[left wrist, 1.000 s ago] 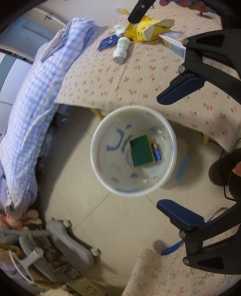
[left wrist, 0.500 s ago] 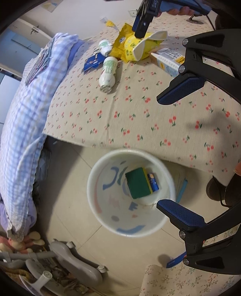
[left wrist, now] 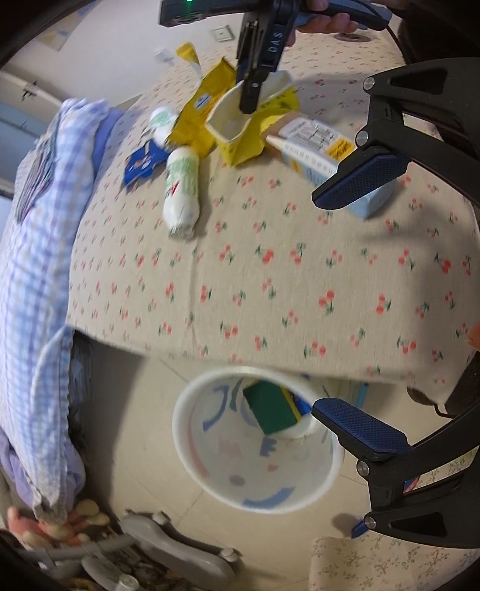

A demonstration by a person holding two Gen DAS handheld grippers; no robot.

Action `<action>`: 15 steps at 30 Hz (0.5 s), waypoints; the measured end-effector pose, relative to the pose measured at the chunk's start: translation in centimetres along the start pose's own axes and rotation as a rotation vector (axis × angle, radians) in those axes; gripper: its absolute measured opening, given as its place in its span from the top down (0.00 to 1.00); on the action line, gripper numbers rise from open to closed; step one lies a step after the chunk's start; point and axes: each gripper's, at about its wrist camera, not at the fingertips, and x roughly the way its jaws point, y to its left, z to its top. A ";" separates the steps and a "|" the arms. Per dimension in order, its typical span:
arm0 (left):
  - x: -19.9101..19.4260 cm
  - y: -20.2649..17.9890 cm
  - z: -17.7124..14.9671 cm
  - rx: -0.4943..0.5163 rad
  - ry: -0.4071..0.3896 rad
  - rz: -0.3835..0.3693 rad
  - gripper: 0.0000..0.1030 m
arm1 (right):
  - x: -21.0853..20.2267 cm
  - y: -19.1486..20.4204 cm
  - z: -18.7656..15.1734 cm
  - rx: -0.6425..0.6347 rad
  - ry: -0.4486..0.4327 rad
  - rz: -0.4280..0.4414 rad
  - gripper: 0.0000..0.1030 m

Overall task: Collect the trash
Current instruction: 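Grasp the yellow paper bowl with the right tool while the left tool grasps the milk carton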

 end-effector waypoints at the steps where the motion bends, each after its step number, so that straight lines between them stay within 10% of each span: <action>1: 0.1 -0.5 0.0 0.009 0.004 -0.007 0.00 | -0.3 -0.2 -0.1 0.006 -0.007 -0.002 0.72; 15: 3.0 -10.1 -0.8 0.214 0.114 -0.147 0.00 | -5.6 -5.5 -3.3 0.133 -0.110 0.039 0.90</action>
